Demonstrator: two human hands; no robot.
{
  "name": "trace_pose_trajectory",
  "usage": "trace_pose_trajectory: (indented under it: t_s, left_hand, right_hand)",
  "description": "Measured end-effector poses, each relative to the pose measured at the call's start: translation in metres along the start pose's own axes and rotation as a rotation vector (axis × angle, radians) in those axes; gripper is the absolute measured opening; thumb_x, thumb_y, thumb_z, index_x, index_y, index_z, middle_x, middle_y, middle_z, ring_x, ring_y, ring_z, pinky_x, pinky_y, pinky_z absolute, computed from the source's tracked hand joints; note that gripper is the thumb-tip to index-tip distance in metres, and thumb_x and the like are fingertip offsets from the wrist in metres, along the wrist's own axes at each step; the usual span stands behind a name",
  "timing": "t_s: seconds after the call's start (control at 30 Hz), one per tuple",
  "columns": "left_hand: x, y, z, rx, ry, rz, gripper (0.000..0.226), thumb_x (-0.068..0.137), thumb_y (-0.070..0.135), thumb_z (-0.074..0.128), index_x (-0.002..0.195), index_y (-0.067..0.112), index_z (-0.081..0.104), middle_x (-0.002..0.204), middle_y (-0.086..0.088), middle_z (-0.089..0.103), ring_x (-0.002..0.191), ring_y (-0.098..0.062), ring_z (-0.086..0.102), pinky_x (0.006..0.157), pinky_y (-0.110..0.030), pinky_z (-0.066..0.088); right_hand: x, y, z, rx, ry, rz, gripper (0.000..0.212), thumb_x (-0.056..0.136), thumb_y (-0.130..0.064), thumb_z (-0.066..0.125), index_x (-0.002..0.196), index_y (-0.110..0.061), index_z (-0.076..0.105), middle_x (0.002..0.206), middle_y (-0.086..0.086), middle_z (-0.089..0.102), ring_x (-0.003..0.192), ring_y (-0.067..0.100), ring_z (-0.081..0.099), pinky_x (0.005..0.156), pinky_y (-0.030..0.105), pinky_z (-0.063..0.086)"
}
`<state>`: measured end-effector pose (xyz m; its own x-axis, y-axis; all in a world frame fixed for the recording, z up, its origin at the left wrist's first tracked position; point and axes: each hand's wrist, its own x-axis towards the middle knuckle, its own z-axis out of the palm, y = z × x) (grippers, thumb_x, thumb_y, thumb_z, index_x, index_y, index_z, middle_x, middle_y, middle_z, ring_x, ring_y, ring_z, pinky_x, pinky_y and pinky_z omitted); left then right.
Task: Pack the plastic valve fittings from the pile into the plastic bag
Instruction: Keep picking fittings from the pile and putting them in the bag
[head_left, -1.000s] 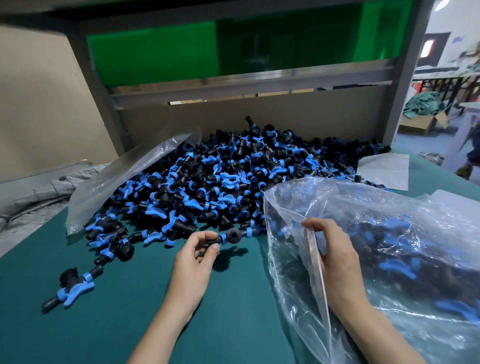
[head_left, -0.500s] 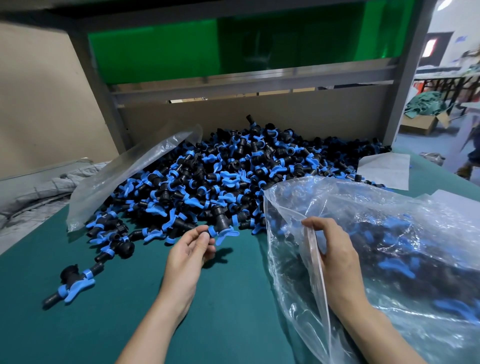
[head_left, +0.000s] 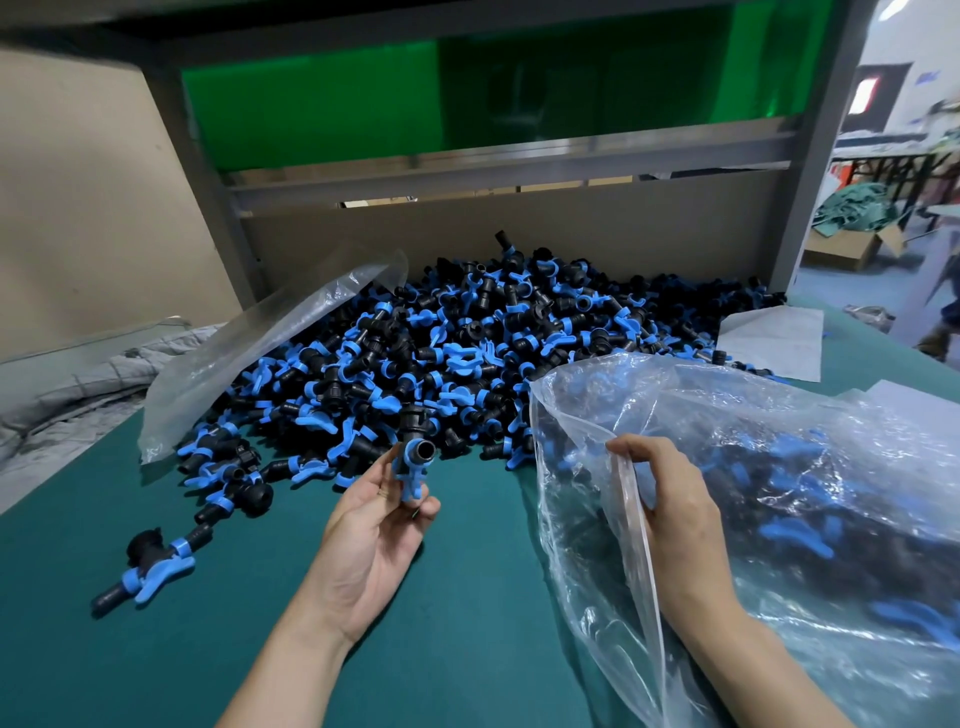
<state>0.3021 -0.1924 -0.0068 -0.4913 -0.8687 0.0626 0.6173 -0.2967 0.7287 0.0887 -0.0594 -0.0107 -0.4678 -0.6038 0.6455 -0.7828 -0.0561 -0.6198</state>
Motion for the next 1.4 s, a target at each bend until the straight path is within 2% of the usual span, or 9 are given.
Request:
trace_pose_trajectory:
  t_s: [0.3, 0.43, 0.5, 0.63, 0.77, 0.87, 1.2, 1.3, 1.4]
  left_hand:
    - [-0.003, 0.001, 0.006, 0.015, -0.006, -0.032, 0.044, 0.091, -0.010, 0.039, 0.086, 0.012, 0.077, 0.073, -0.008, 0.059, 0.061, -0.013, 0.055, 0.060, -0.025, 0.054]
    - [-0.003, -0.002, 0.005, 0.083, 0.010, -0.005, 0.029, 0.087, 0.005, 0.053, 0.114, 0.006, 0.064, 0.087, -0.006, 0.066, 0.070, -0.011, 0.058, 0.063, -0.023, 0.055]
    - [-0.003, -0.004, 0.002, 0.249, 0.073, 0.079, 0.024, 0.086, 0.015, 0.060, 0.109, 0.013, 0.067, 0.087, -0.004, 0.065, 0.072, -0.010, 0.057, 0.068, -0.021, 0.054]
    - [-0.004, -0.011, 0.001, 0.881, 0.187, 0.406, 0.011, 0.093, 0.023, 0.065, 0.097, 0.033, 0.067, 0.079, 0.012, 0.065, 0.072, -0.005, 0.057, 0.068, -0.013, 0.048]
    - [-0.005, -0.019, 0.000, 1.193, 0.136, 0.655, 0.020, 0.091, 0.018, 0.066, 0.098, 0.037, 0.061, 0.087, 0.013, 0.059, 0.078, -0.009, 0.057, 0.070, -0.008, 0.040]
    - [-0.004, -0.022, -0.001, 1.325, 0.091, 0.733, 0.023, 0.090, 0.016, 0.067, 0.102, 0.035, 0.061, 0.089, 0.013, 0.054, 0.081, -0.008, 0.056, 0.072, -0.008, 0.038]
    - [-0.005, -0.021, -0.003, 1.242, 0.138, 0.665, 0.011, 0.094, 0.040, 0.052, 0.104, 0.044, 0.053, 0.098, 0.019, 0.061, 0.091, -0.005, 0.060, 0.071, -0.009, 0.041]
    - [-0.004, -0.023, -0.004, 1.149, 0.155, 0.600, 0.014, 0.096, 0.033, 0.052, 0.103, 0.045, 0.054, 0.097, 0.022, 0.063, 0.089, -0.006, 0.061, 0.070, -0.016, 0.046]
    - [-0.006, -0.024, 0.000, 1.142, 0.145, 0.594, 0.025, 0.097, 0.021, 0.057, 0.100, 0.045, 0.056, 0.100, 0.022, 0.065, 0.096, -0.003, 0.062, 0.075, -0.010, 0.044]
  right_hand:
    - [0.001, -0.001, 0.000, 0.003, 0.006, -0.003, 0.045, 0.077, 0.012, 0.069, 0.111, -0.017, 0.063, 0.103, -0.013, 0.059, 0.094, 0.003, 0.046, 0.079, 0.030, 0.038]
    - [0.001, -0.001, 0.001, 0.000, 0.005, -0.005, 0.044, 0.078, 0.012, 0.068, 0.111, -0.017, 0.063, 0.103, -0.014, 0.059, 0.095, 0.010, 0.051, 0.079, 0.031, 0.039]
    - [0.001, 0.000, 0.000, -0.004, 0.005, -0.014, 0.044, 0.078, 0.012, 0.069, 0.111, -0.016, 0.063, 0.102, -0.013, 0.059, 0.095, 0.012, 0.052, 0.079, 0.032, 0.040]
    - [0.001, 0.000, 0.000, -0.009, 0.009, -0.012, 0.044, 0.078, 0.012, 0.070, 0.111, -0.016, 0.063, 0.102, -0.014, 0.058, 0.095, 0.012, 0.053, 0.079, 0.031, 0.040]
    - [0.001, 0.000, 0.001, -0.009, 0.003, -0.003, 0.045, 0.078, 0.012, 0.069, 0.112, -0.018, 0.063, 0.103, -0.014, 0.058, 0.095, 0.007, 0.049, 0.079, 0.030, 0.039]
    - [0.001, 0.000, 0.001, -0.005, 0.002, 0.009, 0.045, 0.078, 0.012, 0.068, 0.112, -0.017, 0.063, 0.103, -0.015, 0.058, 0.095, 0.001, 0.045, 0.078, 0.024, 0.035]
    - [0.000, -0.002, 0.000, 0.012, 0.004, 0.015, 0.047, 0.077, 0.013, 0.066, 0.112, -0.018, 0.062, 0.104, -0.015, 0.059, 0.097, 0.004, 0.048, 0.080, 0.025, 0.035]
    - [0.000, -0.004, -0.001, 0.013, 0.014, 0.009, 0.048, 0.077, 0.014, 0.067, 0.112, -0.018, 0.062, 0.106, -0.015, 0.059, 0.098, 0.000, 0.046, 0.081, 0.022, 0.036]
    - [0.001, -0.007, -0.002, 0.003, 0.029, -0.015, 0.048, 0.076, 0.014, 0.069, 0.112, -0.016, 0.063, 0.106, -0.015, 0.058, 0.099, 0.002, 0.048, 0.082, 0.023, 0.038]
